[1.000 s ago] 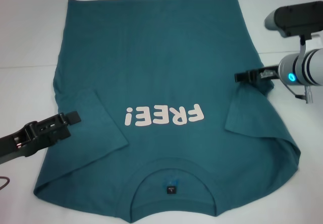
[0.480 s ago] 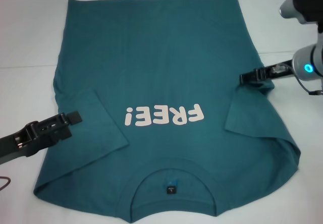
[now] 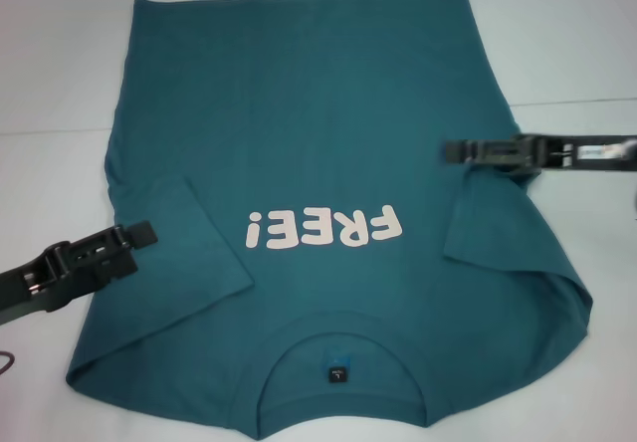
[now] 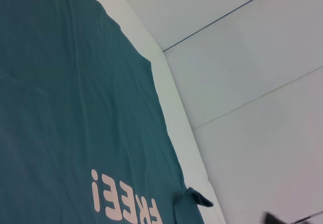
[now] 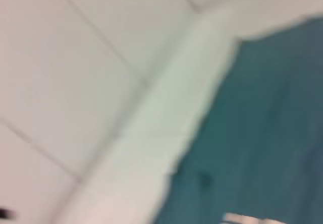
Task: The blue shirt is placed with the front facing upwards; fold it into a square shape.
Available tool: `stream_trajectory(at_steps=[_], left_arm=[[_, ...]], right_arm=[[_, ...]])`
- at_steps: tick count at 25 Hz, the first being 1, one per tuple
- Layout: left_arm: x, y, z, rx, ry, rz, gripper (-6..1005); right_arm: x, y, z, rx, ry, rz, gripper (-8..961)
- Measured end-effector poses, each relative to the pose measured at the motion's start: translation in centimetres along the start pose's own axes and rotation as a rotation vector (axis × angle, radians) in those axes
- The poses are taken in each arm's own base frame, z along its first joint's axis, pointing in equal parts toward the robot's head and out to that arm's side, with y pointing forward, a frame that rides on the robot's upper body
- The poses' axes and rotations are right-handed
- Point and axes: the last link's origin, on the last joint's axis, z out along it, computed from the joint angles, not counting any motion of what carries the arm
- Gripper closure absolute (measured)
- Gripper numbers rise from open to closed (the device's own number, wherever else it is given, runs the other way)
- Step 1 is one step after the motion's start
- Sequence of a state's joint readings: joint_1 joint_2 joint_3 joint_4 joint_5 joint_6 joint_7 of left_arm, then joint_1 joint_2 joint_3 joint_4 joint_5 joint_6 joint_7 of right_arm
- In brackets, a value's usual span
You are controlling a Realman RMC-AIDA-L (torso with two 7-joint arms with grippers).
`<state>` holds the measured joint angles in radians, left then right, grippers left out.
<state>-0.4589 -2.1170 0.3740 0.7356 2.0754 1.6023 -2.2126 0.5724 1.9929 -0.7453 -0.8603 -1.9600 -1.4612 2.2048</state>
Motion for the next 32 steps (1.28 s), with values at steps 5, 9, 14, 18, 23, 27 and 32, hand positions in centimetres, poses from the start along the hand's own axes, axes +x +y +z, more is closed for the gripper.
stream_trajectory(at_steps=[5, 9, 14, 18, 23, 27, 32], left_arm=[[0.0, -0.1, -0.7, 0.017, -0.013, -0.037, 126], [0.0, -0.5, -1.8, 0.063, -0.039, -0.102, 125], [-0.2, -1.4, -3.8, 0.153, -0.035, -0.211, 126], [-0.6, -2.2, -4.8, 0.212, -0.039, -0.264, 126], [-1.3, -2.8, -5.1, 0.269, -0.100, -0.242, 126], [-1.3, -3.1, -5.0, 0.295, -0.112, -0.225, 126], [-1.2, -4.0, -5.4, 0.363, -0.086, -0.287, 125]], right_arm=[[1.4, 0.7, -4.1, -0.152, -0.043, 0.059, 58], [2.3, 0.3, -6.8, -0.187, -0.058, 0.123, 58], [2.9, -0.5, -8.0, -0.146, -0.059, 0.161, 59], [3.0, -0.8, -7.9, -0.119, -0.036, 0.165, 60], [2.8, -0.8, -7.3, -0.109, -0.011, 0.157, 61], [2.6, -0.9, -7.3, -0.104, -0.012, 0.152, 62], [2.6, -1.0, -7.4, -0.098, -0.016, 0.154, 63]])
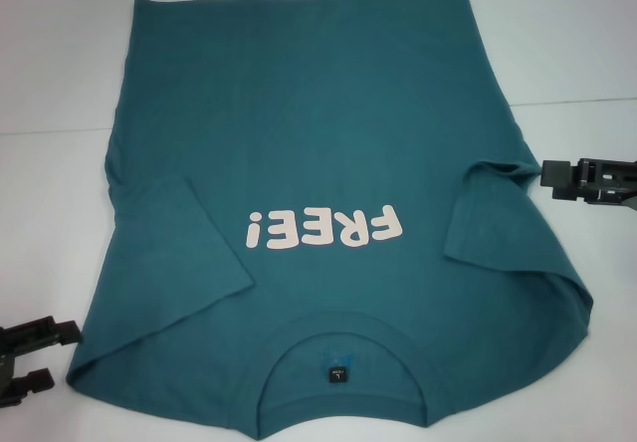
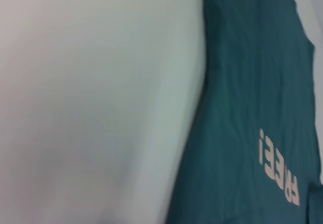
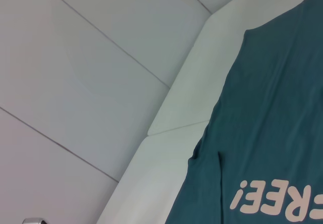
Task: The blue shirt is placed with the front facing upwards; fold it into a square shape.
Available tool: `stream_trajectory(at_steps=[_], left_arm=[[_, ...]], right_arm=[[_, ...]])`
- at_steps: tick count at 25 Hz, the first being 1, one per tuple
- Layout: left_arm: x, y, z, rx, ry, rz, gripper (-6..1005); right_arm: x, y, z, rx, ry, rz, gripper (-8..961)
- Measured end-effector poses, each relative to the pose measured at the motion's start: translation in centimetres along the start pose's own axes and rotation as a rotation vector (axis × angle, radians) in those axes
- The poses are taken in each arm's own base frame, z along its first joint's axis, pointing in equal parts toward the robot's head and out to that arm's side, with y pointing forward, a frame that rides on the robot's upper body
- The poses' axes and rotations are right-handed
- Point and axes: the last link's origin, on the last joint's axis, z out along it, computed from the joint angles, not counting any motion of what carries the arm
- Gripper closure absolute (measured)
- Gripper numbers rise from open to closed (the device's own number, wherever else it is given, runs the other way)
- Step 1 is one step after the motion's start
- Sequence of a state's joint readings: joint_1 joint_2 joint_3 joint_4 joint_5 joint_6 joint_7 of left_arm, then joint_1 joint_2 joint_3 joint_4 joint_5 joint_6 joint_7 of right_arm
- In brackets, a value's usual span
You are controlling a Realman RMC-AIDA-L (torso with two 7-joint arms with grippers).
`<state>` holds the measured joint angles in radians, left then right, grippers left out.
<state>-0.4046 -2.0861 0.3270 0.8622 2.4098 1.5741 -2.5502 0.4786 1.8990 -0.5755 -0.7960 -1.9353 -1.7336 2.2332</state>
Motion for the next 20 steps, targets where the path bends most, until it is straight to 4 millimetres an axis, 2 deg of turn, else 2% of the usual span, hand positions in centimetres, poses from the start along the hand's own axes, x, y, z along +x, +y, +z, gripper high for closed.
stream_trajectory(at_steps=[10, 20], left_arm=[[0.2, -0.5, 0.4, 0.024, 0.034, -0.010, 125], [0.3, -0.5, 1.7, 0.025, 0.033, 0.023, 126]], right_arm=[[0.1, -0.2, -0.2, 0.012, -0.010, 0.003, 65], [0.1, -0.4, -0.1, 0.021, -0.018, 0.003, 67]])
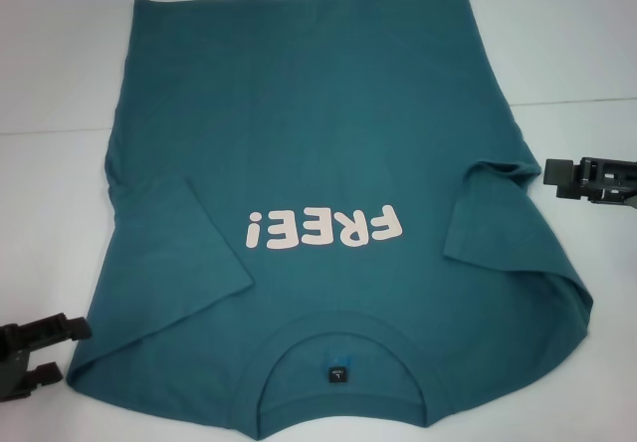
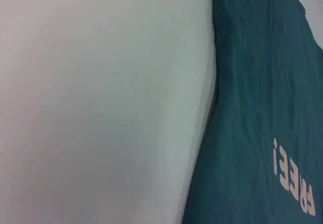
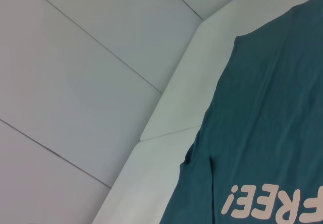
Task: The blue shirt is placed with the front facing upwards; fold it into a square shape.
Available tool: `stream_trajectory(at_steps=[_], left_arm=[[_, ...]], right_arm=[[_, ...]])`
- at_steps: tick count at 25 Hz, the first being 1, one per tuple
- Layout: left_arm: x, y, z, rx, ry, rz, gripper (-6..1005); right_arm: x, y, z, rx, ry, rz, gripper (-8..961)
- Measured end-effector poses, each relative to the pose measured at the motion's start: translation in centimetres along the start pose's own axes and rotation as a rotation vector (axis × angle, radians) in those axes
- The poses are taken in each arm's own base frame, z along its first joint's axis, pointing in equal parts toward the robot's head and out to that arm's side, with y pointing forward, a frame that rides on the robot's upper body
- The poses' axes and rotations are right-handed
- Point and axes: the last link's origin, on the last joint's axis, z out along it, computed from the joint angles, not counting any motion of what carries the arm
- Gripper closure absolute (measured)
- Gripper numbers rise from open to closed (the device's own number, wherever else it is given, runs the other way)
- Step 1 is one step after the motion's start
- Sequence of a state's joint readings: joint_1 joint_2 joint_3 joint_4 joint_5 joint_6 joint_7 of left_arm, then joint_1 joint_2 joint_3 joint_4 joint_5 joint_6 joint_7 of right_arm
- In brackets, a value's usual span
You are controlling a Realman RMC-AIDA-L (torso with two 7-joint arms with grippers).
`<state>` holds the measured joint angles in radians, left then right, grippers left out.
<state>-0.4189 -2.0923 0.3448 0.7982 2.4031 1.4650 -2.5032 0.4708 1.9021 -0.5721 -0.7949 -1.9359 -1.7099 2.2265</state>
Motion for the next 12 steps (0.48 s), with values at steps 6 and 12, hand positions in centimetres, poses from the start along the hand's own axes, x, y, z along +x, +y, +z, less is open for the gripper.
stream_trajectory(at_steps=[6, 12], left_arm=[[0.05, 0.21, 0.27, -0.007, -0.005, 0.013, 126], [0.05, 0.20, 0.27, -0.006, -0.006, 0.013, 126]], right_arm=[[0.05, -0.03, -0.03, 0.001, 0.000, 0.000, 69], [0.05, -0.02, -0.03, 0.000, 0.000, 0.000, 70]])
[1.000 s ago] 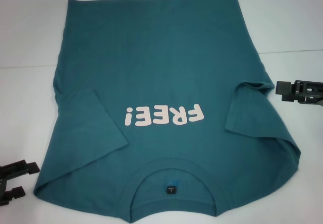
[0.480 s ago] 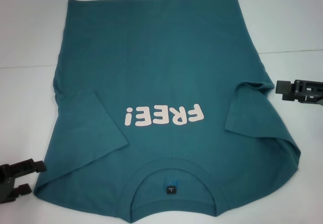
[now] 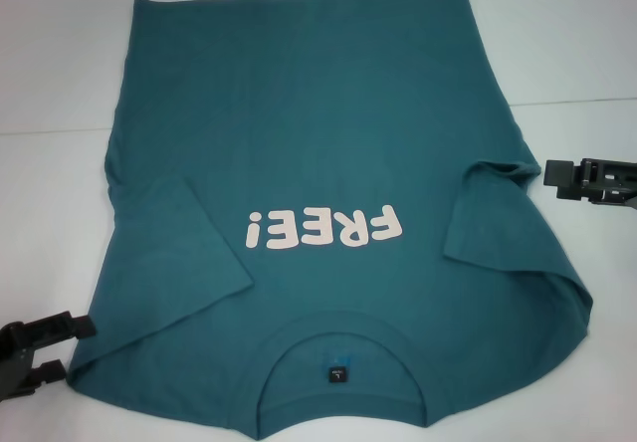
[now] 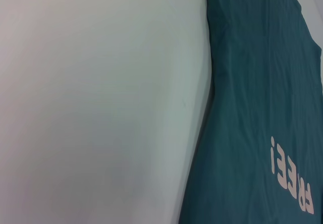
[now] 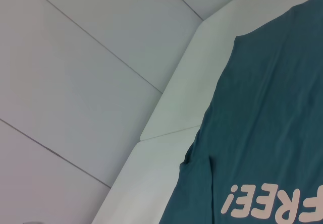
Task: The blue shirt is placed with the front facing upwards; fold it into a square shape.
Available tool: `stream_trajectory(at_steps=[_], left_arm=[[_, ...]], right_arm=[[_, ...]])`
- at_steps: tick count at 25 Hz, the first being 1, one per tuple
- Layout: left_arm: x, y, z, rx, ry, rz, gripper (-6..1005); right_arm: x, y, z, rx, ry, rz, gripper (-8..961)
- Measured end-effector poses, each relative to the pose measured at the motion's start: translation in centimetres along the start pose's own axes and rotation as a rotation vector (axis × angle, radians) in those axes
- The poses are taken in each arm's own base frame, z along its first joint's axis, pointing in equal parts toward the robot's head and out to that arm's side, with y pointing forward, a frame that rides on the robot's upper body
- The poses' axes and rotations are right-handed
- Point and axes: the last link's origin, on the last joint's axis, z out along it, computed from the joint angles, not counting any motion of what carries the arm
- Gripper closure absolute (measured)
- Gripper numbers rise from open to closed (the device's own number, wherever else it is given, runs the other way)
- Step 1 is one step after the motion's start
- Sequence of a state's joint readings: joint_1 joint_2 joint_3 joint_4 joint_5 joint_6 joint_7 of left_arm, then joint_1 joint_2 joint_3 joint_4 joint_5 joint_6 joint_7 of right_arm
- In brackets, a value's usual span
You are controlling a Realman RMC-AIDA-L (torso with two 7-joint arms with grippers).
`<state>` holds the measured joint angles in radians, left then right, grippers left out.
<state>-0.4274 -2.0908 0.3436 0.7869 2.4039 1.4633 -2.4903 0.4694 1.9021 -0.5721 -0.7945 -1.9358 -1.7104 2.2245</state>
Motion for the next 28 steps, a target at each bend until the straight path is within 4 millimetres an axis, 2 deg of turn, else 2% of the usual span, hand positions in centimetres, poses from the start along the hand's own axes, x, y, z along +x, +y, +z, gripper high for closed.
stream_trajectory(at_steps=[7, 18, 28], left_arm=[[-0.1, 0.1, 0.1, -0.002, -0.009, 0.006, 125], [-0.6, 1.4, 0.5, -0.065, -0.071, 0.039, 125], [0.0, 0.7, -0.1, -0.038, -0.019, 0.037, 125]], right_arm=[[0.0, 0.0, 0.0, 0.001, 0.000, 0.001, 71], [0.0, 0.0, 0.0, -0.001, -0.003, -0.005, 74], [0.0, -0.1, -0.2, 0.004, -0.009, -0.002, 76]])
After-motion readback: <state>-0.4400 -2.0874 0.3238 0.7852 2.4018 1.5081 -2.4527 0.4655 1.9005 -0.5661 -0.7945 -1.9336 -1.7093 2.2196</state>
